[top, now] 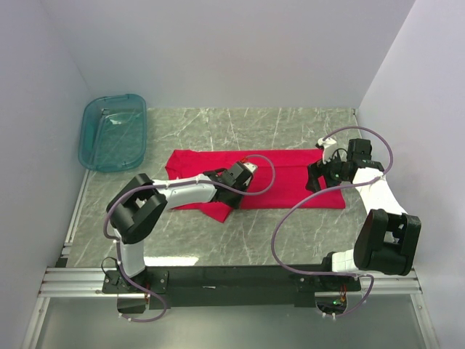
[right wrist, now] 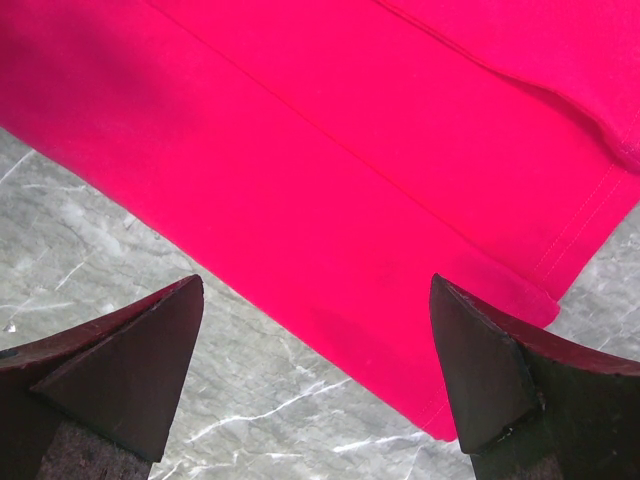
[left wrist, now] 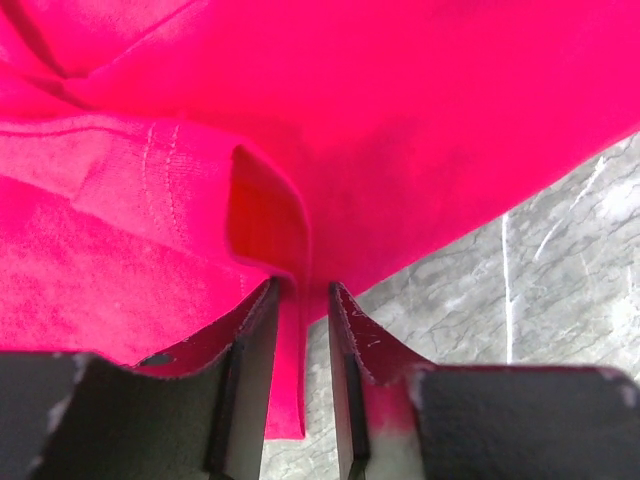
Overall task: Fold and stack the t-shirts
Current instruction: Fold the tshirt
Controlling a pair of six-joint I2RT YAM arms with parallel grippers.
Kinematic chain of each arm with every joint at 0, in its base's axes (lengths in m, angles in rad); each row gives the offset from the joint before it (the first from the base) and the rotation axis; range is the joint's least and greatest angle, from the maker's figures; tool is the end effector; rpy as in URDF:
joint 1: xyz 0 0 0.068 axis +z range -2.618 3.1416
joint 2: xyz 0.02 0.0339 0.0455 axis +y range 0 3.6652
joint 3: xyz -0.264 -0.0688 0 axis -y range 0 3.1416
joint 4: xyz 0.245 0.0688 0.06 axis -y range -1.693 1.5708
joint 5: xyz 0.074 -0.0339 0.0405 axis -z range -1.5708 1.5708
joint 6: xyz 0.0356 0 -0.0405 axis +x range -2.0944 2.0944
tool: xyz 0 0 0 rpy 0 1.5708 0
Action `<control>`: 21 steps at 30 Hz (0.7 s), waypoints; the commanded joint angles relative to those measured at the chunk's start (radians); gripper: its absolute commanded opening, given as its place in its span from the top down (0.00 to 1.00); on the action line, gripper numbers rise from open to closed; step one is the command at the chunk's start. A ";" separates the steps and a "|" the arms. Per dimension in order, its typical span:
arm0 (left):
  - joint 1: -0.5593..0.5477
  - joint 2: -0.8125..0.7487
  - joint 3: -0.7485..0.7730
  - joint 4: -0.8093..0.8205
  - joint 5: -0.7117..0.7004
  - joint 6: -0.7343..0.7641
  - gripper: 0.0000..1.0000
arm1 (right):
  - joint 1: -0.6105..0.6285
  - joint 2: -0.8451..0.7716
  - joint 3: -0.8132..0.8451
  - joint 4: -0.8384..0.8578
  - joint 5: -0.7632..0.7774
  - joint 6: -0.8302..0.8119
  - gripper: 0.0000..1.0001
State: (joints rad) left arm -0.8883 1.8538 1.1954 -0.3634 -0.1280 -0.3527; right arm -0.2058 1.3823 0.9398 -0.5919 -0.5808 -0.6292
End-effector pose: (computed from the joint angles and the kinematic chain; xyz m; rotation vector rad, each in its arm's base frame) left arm 0.2440 -0.2930 0.1713 0.6446 2.5270 -0.2910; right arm 0.2689 -0.0362 0.2329 -0.6970 2.3050 0.3882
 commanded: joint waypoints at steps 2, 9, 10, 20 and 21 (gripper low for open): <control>-0.011 0.024 0.055 -0.009 0.002 0.023 0.67 | -0.012 -0.037 -0.004 0.007 -0.024 -0.009 0.00; -0.018 0.058 0.090 -0.054 -0.080 0.026 0.69 | -0.017 -0.035 -0.004 0.004 -0.031 -0.010 0.00; -0.020 0.061 0.093 -0.055 -0.090 0.029 0.69 | -0.018 -0.035 -0.003 0.003 -0.031 -0.010 0.00; -0.035 0.058 0.104 -0.078 -0.127 0.044 0.83 | -0.024 -0.035 -0.003 0.000 -0.037 -0.012 0.00; -0.035 0.055 0.104 -0.078 -0.128 0.046 0.84 | -0.024 -0.035 -0.001 -0.002 -0.037 -0.012 0.00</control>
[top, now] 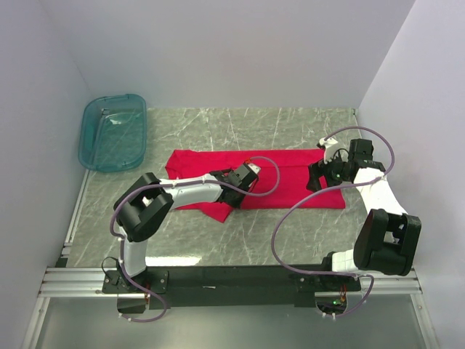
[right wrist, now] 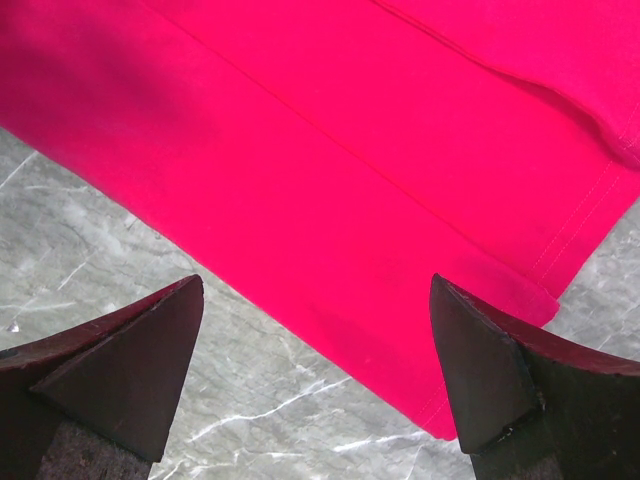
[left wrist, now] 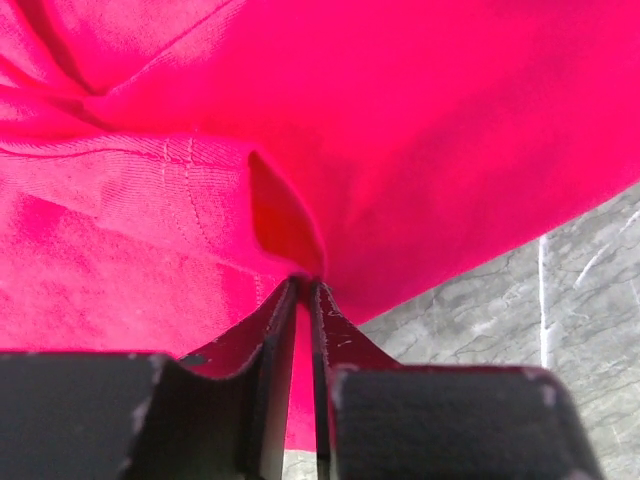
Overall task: Fold and stack the t-shirts
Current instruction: Fold the tshirt
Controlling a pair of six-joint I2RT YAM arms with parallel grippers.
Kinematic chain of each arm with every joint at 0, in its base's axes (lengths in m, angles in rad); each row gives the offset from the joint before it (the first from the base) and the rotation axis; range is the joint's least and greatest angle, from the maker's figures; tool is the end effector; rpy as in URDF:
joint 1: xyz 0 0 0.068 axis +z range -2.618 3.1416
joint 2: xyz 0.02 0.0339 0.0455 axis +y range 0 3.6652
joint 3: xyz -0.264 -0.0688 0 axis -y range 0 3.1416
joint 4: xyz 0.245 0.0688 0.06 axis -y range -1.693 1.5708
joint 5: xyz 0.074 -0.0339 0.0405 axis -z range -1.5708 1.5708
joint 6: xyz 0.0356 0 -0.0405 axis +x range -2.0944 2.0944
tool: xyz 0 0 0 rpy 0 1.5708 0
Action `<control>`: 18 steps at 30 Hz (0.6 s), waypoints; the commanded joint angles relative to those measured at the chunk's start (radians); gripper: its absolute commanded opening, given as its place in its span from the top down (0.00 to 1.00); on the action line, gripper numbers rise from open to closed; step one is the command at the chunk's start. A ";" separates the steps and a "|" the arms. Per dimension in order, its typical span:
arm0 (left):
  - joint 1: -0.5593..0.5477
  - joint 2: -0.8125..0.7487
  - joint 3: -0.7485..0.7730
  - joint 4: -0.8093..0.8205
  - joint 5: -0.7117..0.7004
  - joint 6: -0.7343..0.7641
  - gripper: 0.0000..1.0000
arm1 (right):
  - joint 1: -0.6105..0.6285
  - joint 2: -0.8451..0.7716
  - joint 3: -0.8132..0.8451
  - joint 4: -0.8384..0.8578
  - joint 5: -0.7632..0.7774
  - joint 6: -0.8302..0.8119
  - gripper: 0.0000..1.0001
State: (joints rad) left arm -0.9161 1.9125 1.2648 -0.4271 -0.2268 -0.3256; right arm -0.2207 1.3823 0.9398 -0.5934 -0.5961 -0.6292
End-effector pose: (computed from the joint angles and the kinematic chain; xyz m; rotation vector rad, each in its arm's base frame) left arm 0.2449 -0.3059 0.1667 0.6864 2.5152 -0.1425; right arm 0.2682 -0.0397 0.2331 -0.6822 2.3011 0.3992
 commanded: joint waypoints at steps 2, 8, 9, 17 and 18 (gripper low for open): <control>-0.009 -0.013 0.030 -0.013 -0.031 0.022 0.88 | -0.009 -0.037 -0.003 0.001 -0.022 -0.012 0.00; -0.009 -0.046 0.033 -0.004 -0.010 0.039 0.90 | -0.011 -0.038 0.001 0.001 -0.025 -0.012 0.00; -0.009 -0.047 0.034 -0.004 0.006 0.040 0.88 | -0.012 -0.037 0.001 0.001 -0.025 -0.012 0.00; -0.009 -0.050 0.028 -0.002 0.000 0.042 0.99 | -0.017 -0.037 0.001 0.000 -0.028 -0.012 0.00; -0.009 -0.053 0.027 -0.004 -0.003 0.045 0.99 | -0.019 -0.038 0.001 0.000 -0.028 -0.015 0.00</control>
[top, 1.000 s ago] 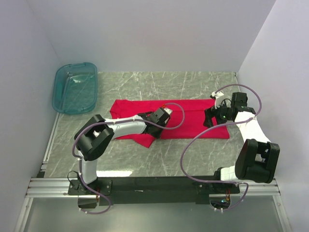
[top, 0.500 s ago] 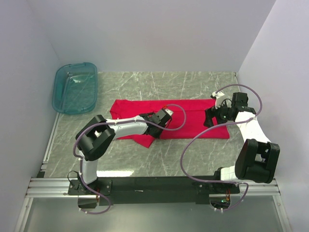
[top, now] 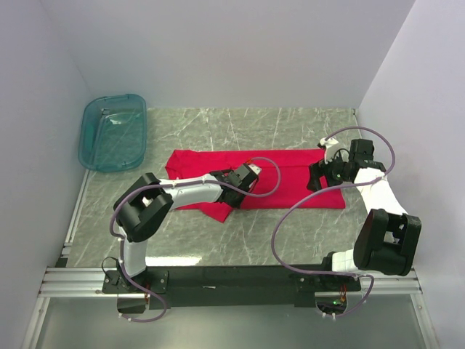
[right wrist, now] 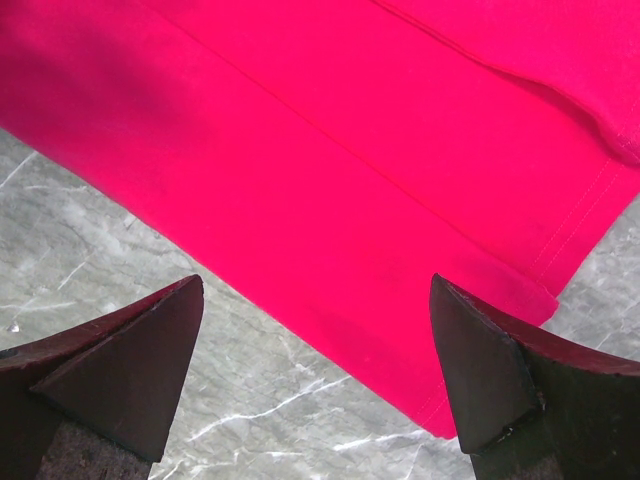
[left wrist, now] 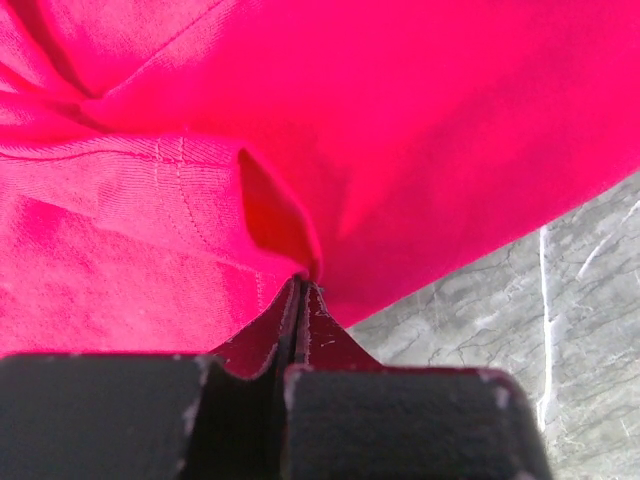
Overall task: Fold and stack the t-shirts
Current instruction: Fold the tshirt
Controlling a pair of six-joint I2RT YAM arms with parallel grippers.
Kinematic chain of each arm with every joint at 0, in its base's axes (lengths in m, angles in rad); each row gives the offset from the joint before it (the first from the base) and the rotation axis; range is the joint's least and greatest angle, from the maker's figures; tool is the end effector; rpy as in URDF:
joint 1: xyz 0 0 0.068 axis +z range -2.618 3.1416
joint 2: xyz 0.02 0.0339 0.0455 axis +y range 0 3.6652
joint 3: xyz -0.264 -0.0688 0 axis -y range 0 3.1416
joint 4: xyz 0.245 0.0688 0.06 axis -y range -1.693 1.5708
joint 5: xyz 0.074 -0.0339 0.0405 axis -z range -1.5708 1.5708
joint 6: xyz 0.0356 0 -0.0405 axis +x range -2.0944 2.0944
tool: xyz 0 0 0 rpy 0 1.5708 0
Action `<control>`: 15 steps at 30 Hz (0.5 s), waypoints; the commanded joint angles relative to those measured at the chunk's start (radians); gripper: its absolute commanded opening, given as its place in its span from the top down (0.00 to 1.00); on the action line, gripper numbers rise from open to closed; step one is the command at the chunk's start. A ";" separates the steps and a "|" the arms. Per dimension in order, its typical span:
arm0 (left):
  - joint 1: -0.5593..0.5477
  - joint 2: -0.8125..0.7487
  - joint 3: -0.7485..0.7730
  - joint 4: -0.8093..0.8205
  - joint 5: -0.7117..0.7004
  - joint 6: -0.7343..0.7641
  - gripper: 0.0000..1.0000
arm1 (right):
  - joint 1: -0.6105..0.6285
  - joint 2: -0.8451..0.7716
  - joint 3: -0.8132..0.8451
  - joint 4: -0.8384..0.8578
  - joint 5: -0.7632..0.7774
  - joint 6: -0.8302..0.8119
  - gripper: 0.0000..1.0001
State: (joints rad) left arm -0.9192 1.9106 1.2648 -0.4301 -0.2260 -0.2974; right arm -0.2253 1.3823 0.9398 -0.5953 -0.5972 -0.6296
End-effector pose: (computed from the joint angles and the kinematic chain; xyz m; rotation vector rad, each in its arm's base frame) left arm 0.2437 -0.3064 0.1672 0.7262 2.5044 -0.1336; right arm 0.2678 -0.0408 0.2330 -0.6772 2.3030 0.3993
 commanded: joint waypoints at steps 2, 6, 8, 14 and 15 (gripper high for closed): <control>-0.004 -0.061 0.025 -0.002 -0.012 0.023 0.99 | -0.013 -0.037 0.002 0.002 -0.029 -0.015 0.00; -0.001 -0.096 0.033 -0.009 -0.012 0.076 0.99 | -0.014 -0.039 0.004 -0.001 -0.032 -0.015 0.00; 0.002 -0.117 0.038 -0.015 -0.016 0.112 1.00 | -0.016 -0.043 0.001 -0.001 -0.035 -0.015 0.00; 0.028 -0.142 0.076 -0.048 -0.019 0.225 0.99 | -0.017 -0.046 0.001 -0.003 -0.038 -0.016 0.00; 0.029 -0.142 0.082 -0.053 -0.021 0.251 0.99 | -0.020 -0.046 -0.001 -0.003 -0.038 -0.016 0.00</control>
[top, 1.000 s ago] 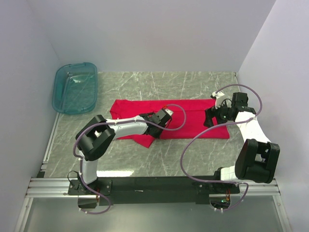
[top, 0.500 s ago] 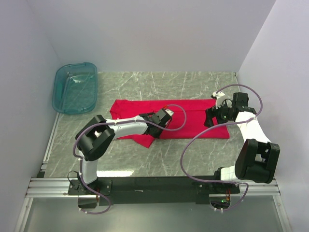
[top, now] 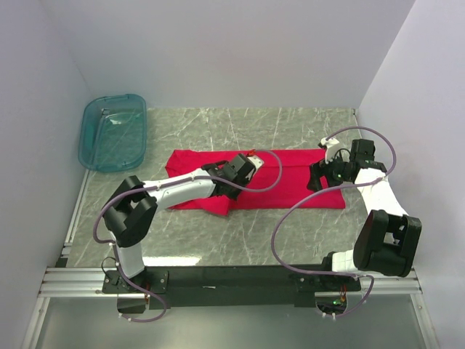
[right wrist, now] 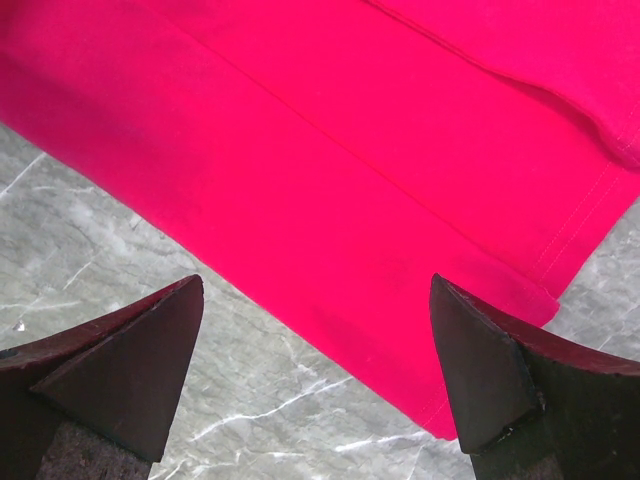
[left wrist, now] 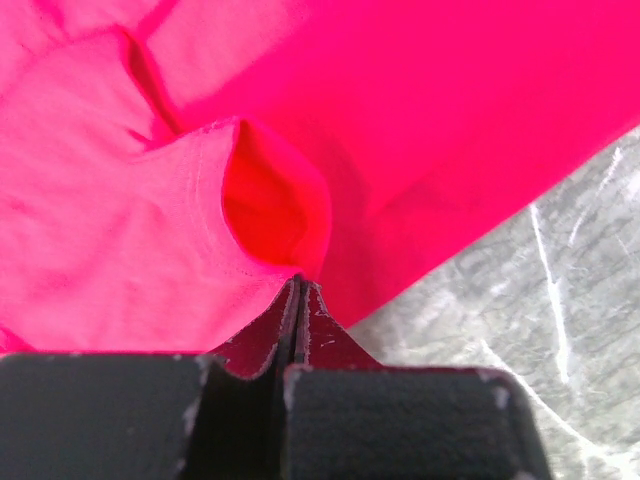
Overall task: Fold and stack the t-shirts
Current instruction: Fold the tshirt
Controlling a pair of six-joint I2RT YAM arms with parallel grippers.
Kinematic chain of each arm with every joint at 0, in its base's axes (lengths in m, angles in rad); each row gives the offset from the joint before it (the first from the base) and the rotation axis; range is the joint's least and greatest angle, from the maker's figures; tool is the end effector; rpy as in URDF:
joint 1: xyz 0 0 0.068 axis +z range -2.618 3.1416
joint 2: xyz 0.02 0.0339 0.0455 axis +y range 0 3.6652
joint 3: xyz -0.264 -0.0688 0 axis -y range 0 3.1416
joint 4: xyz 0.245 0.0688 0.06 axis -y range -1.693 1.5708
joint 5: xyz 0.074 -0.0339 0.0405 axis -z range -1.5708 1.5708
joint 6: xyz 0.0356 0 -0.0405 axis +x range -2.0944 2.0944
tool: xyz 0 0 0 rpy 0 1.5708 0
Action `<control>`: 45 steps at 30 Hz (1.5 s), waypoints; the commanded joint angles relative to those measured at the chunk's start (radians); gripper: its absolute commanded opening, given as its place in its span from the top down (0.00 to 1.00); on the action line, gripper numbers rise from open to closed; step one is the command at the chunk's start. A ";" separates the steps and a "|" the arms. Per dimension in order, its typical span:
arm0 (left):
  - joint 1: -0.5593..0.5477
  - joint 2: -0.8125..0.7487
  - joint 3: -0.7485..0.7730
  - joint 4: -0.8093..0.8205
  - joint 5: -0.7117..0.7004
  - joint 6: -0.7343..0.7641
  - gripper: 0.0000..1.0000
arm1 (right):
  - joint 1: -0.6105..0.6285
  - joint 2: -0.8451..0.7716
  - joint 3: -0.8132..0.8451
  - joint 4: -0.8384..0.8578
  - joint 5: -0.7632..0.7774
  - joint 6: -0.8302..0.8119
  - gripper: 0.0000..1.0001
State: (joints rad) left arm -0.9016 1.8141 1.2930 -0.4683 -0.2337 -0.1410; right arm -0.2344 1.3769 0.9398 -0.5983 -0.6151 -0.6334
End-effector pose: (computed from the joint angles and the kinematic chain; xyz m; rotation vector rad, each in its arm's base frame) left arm 0.2457 -0.2973 0.2090 0.8541 2.3753 -0.1191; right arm 0.2665 -0.0425 0.2345 -0.6747 2.2909 0.4113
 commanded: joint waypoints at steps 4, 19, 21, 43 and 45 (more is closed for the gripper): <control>0.033 -0.052 0.087 -0.033 -0.003 0.174 1.00 | -0.013 -0.041 0.001 0.002 -0.021 -0.012 0.00; 0.096 -0.110 0.121 -0.055 0.082 0.411 1.00 | -0.017 -0.041 0.002 -0.001 -0.028 -0.015 0.00; 0.108 -0.108 0.129 -0.052 0.083 0.445 1.00 | -0.019 -0.039 0.002 -0.001 -0.029 -0.015 0.00; 0.273 0.045 0.264 -0.026 0.137 0.616 1.00 | -0.020 -0.032 0.004 0.002 -0.029 -0.018 0.00; 0.283 0.063 0.276 -0.018 0.137 0.627 1.00 | -0.020 -0.030 0.002 0.002 -0.029 -0.019 0.00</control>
State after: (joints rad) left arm -0.6304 1.8587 1.5108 -0.5270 -0.1287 0.4519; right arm -0.2459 1.3712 0.9398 -0.5987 -0.6228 -0.6384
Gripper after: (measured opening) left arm 0.012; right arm 0.999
